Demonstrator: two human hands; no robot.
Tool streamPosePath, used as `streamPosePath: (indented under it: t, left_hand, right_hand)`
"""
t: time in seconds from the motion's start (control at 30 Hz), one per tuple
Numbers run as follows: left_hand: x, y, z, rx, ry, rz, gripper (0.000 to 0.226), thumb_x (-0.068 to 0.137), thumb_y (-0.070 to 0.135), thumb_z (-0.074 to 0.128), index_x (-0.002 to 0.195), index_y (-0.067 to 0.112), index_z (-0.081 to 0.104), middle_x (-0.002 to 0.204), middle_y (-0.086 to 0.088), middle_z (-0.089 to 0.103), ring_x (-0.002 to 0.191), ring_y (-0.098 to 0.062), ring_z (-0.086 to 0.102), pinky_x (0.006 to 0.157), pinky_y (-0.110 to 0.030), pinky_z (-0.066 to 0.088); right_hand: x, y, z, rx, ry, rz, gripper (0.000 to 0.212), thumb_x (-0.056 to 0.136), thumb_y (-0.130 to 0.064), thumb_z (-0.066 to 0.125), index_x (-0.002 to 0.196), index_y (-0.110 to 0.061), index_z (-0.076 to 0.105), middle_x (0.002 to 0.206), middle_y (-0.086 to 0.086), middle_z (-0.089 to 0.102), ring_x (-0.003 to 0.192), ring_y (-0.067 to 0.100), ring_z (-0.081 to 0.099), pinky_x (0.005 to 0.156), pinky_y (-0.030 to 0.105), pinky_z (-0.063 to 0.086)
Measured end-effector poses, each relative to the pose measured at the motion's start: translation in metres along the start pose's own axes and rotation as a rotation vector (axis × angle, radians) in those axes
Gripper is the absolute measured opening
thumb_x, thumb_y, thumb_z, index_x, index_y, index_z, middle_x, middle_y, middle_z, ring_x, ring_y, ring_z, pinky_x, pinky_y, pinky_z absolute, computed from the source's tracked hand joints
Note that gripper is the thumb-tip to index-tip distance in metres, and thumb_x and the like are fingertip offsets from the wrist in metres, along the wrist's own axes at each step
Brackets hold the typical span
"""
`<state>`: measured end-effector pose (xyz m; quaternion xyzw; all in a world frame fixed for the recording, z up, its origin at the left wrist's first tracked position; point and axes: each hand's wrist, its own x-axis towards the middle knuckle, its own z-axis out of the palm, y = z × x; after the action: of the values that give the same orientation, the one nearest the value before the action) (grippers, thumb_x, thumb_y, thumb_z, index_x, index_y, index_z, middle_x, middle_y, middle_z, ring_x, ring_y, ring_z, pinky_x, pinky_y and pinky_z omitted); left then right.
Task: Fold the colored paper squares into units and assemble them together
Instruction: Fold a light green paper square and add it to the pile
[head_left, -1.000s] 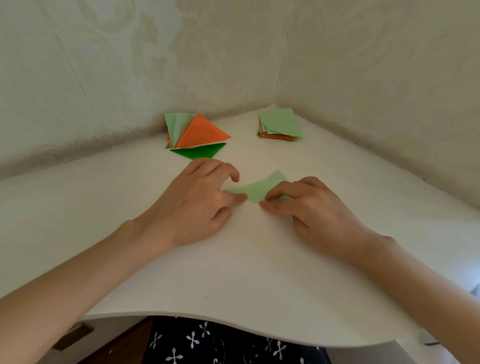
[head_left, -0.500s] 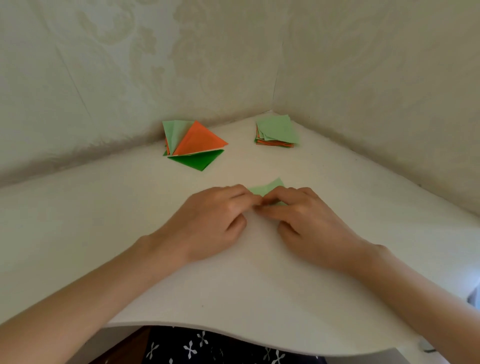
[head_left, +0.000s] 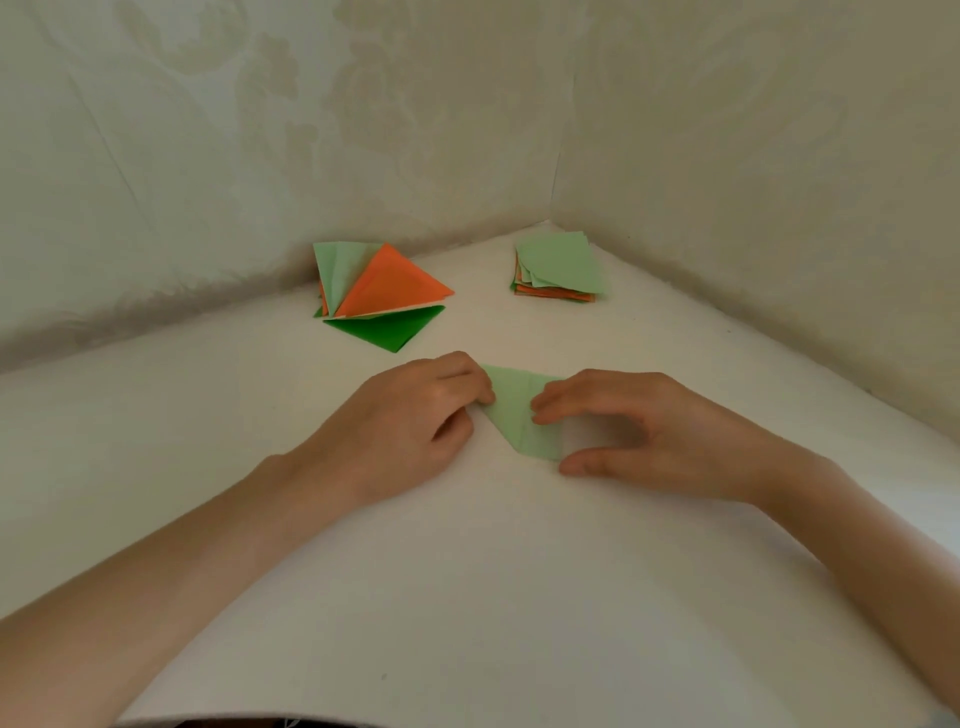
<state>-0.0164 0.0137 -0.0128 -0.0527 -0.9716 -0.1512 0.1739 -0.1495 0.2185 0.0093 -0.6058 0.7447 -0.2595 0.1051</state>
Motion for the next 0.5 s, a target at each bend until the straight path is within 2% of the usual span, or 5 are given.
streamPosePath:
  t: [0.1, 0.17, 0.33, 0.5]
  left_hand:
    - [-0.001, 0.001, -0.001, -0.047, 0.027, 0.054, 0.038, 0.084, 0.020, 0.035, 0.100, 0.013, 0.069, 0.107, 0.003, 0.064, 0.092, -0.014, 0.061, 0.078, -0.025, 0.047]
    - [-0.004, 0.002, -0.003, -0.120, 0.032, 0.108, 0.033, 0.084, 0.018, 0.041, 0.099, 0.014, 0.070, 0.104, 0.005, 0.064, 0.092, -0.012, 0.061, 0.079, -0.026, 0.047]
    - [-0.006, 0.004, -0.001, -0.161, -0.036, 0.106, 0.028, 0.088, 0.038, 0.051, 0.101, 0.022, 0.069, 0.103, 0.013, 0.059, 0.092, -0.007, 0.059, 0.076, -0.029, 0.048]
    - [-0.003, 0.001, 0.002, -0.196, -0.010, 0.074, 0.028, 0.085, 0.044, 0.053, 0.098, 0.025, 0.070, 0.101, 0.016, 0.059, 0.090, -0.005, 0.059, 0.076, -0.027, 0.046]
  right_hand:
    - [0.000, -0.002, 0.009, -0.120, 0.059, -0.120, 0.039, 0.083, -0.045, 0.057, 0.106, -0.016, 0.069, 0.118, -0.003, 0.062, 0.111, 0.005, 0.052, 0.098, 0.018, 0.038]
    - [0.000, -0.002, 0.011, -0.144, 0.094, -0.153, 0.038, 0.083, -0.043, 0.056, 0.101, -0.014, 0.070, 0.114, 0.000, 0.064, 0.107, 0.008, 0.052, 0.097, 0.017, 0.038]
    - [0.002, 0.001, 0.013, 0.007, 0.041, -0.060, 0.034, 0.080, -0.047, 0.059, 0.102, -0.023, 0.068, 0.115, -0.010, 0.056, 0.109, 0.004, 0.049, 0.097, 0.014, 0.034]
    - [0.006, 0.003, 0.018, -0.042, 0.074, -0.054, 0.029, 0.084, -0.045, 0.053, 0.099, -0.024, 0.067, 0.110, -0.011, 0.057, 0.102, 0.006, 0.050, 0.092, 0.020, 0.036]
